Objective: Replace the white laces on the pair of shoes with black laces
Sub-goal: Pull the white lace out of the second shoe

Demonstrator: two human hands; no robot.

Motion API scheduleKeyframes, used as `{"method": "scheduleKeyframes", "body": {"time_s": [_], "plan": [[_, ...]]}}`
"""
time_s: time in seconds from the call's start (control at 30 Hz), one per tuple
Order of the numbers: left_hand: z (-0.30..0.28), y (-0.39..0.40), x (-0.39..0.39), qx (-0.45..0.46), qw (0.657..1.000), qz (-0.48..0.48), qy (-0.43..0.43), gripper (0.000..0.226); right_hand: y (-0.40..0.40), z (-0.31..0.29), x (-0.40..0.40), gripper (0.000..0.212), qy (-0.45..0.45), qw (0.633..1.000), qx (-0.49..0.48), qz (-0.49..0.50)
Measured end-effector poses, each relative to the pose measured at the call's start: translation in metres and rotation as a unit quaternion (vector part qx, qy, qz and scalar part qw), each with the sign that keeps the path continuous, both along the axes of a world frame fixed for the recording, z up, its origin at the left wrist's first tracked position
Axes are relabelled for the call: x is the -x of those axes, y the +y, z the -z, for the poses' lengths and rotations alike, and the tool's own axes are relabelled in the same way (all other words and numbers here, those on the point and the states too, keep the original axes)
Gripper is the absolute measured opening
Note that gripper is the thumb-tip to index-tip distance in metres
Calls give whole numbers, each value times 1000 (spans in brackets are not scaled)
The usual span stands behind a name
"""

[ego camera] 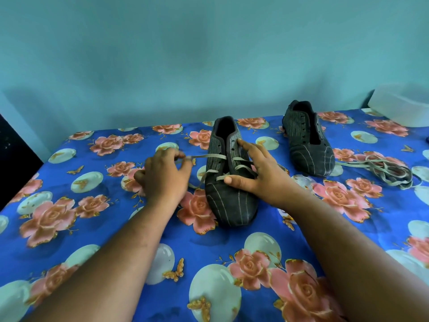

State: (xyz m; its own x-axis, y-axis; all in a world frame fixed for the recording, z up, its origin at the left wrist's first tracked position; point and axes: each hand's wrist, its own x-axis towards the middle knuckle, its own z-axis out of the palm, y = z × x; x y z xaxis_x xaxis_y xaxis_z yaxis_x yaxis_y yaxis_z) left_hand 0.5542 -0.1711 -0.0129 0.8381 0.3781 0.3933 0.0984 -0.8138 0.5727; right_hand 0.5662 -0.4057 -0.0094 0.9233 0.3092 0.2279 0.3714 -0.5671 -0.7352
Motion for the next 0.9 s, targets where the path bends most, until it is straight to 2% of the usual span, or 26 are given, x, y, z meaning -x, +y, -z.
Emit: {"method": "scheduleKeyframes", "body": {"time_s": [0.1, 0.23, 0.37, 0.47, 0.57, 0.63, 0.73, 0.8, 0.9], "plan": [[-6, -18, 10, -31, 987, 111, -115, 35, 0, -1, 1, 111, 0, 1000, 7, 3], [-6, -30, 14, -76, 967, 198, -140, 27, 0, -1, 1, 115, -5, 1000, 5, 3], [-2, -27, 9, -67, 980, 136, -126, 18, 0, -3, 2, 114, -7, 1000, 11, 5], [0, -14, 3, -12, 999, 17, -45, 19, 0, -5, 3, 114, -1, 1000, 16, 6], [2, -3, 2, -33, 999, -25, 1, 20, -1, -8, 5, 118, 1, 1000, 27, 9], [0, -6, 4, -34, 999, 3, -31, 23, -1, -9, 6, 119, 2, 1000, 29, 9], [-5, -18, 8, -10, 987, 115, -113, 33, -1, -8, 6, 121, 0, 1000, 22, 6], [-5, -25, 11, -21, 977, 174, -118, 33, -1, -9, 6, 123, 0, 1000, 20, 3], [0, -27, 9, -24, 972, 205, -109, 29, -2, -9, 7, 123, -1, 1000, 19, 1]]}}
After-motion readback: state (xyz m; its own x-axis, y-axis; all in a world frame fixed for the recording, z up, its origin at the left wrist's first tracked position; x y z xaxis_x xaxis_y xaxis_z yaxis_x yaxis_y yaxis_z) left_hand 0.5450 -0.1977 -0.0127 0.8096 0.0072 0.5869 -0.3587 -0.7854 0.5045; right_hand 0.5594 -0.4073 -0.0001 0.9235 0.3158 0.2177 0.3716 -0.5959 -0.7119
